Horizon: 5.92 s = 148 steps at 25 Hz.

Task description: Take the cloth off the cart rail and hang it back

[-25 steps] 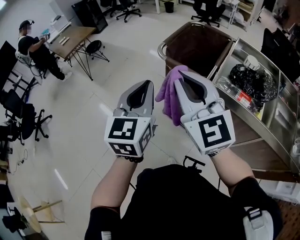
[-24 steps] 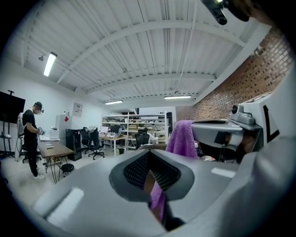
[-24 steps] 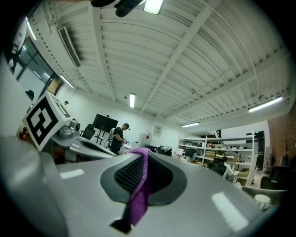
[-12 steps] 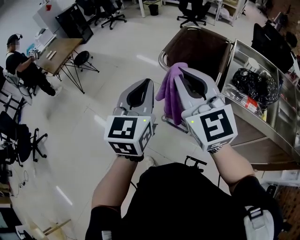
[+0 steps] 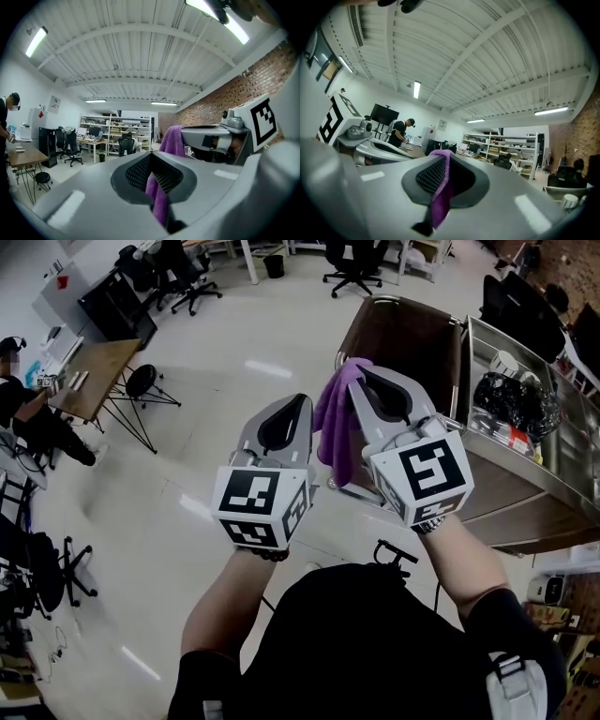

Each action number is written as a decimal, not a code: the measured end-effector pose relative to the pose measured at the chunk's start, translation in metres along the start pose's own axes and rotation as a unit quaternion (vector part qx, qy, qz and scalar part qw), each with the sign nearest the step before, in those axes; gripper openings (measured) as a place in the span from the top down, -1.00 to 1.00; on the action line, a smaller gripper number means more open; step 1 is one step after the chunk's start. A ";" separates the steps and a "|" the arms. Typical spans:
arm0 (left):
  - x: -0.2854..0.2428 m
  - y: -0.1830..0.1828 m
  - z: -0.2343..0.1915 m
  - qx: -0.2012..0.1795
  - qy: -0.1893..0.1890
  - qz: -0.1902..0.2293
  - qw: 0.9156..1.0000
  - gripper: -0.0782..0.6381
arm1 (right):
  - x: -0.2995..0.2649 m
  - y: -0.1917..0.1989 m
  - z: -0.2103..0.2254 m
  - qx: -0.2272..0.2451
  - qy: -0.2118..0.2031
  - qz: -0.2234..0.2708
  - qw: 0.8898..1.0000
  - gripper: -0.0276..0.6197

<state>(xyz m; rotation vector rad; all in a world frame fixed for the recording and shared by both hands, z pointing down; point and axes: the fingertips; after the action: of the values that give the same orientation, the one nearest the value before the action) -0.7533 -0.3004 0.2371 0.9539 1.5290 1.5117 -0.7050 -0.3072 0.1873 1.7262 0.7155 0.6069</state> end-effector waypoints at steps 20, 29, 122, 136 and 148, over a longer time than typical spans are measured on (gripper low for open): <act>-0.140 -0.011 -0.063 0.002 0.000 -0.002 1.000 0.79 | -0.118 0.031 0.111 -0.013 0.000 -0.015 1.000 0.88; -0.212 -0.013 -0.094 0.017 0.026 -0.031 0.999 0.79 | -0.166 0.074 0.179 -0.047 0.038 -0.073 0.995 0.87; -0.061 0.002 0.095 -0.025 0.105 0.013 0.994 0.79 | 0.062 0.068 0.052 -0.016 0.058 -0.048 0.997 0.91; -0.068 0.027 0.121 -0.023 0.073 0.003 0.997 0.79 | 0.087 0.085 0.059 -0.024 0.022 -0.052 0.998 0.91; -0.072 0.032 0.128 -0.037 0.064 0.001 0.997 0.79 | 0.090 0.091 0.062 -0.017 0.014 -0.043 0.999 0.91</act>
<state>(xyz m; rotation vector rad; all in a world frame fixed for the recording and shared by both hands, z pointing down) -0.6073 -0.3105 0.2704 0.8293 1.5506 1.6469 -0.5847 -0.3007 0.2629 1.6490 0.7913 0.5809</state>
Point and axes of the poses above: the fingertips, and each gripper's own axes: x backward along the fingers, z to its right, y out of its underside, and after that the axes turned 6 degrees about -z, right-handed
